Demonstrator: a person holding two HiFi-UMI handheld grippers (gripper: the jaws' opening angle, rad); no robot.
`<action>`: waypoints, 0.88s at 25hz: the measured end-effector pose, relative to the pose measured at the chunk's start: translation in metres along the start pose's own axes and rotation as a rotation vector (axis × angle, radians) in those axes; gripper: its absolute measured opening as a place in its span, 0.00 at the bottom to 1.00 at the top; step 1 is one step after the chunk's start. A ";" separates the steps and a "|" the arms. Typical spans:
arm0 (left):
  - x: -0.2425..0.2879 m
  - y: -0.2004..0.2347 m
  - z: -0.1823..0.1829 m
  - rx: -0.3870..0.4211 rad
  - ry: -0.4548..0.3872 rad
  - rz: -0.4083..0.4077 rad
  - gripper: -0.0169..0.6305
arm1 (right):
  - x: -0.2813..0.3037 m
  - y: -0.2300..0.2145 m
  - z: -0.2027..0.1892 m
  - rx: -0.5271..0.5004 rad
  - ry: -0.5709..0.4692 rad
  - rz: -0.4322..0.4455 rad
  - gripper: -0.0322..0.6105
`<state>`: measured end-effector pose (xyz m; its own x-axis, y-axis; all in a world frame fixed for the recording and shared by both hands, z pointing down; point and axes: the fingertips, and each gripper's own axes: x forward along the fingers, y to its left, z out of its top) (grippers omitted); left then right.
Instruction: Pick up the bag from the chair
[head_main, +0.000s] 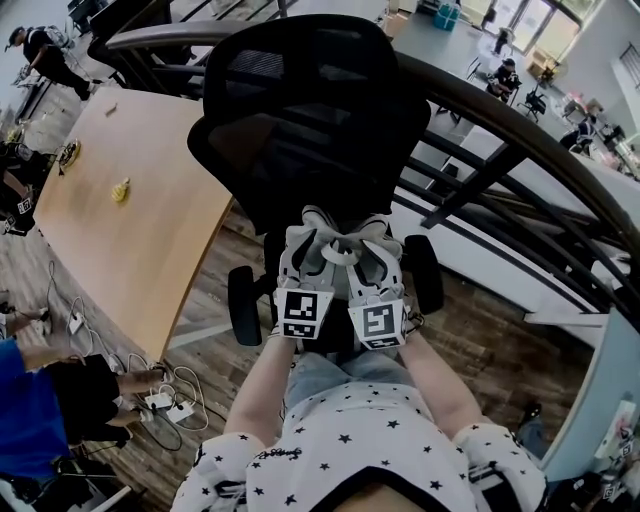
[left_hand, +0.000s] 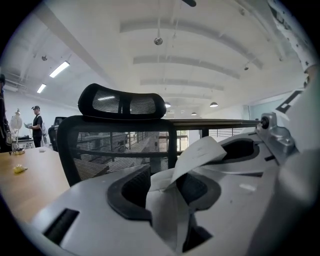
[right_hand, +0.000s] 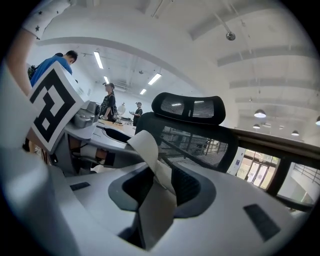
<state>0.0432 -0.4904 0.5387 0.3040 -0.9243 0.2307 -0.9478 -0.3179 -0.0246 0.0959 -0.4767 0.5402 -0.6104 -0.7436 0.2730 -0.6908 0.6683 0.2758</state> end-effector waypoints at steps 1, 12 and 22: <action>0.001 0.000 0.002 -0.002 -0.002 -0.003 0.28 | 0.002 0.000 0.003 -0.001 -0.007 0.003 0.21; -0.012 -0.017 0.011 -0.012 -0.007 -0.049 0.11 | 0.000 0.003 0.020 0.100 -0.022 -0.003 0.05; -0.076 -0.038 0.022 0.014 -0.035 -0.082 0.06 | -0.049 0.034 0.043 0.166 -0.032 -0.059 0.05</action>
<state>0.0583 -0.4123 0.5005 0.3840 -0.9019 0.1978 -0.9183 -0.3955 -0.0206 0.0857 -0.4183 0.4964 -0.5768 -0.7837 0.2303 -0.7789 0.6126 0.1339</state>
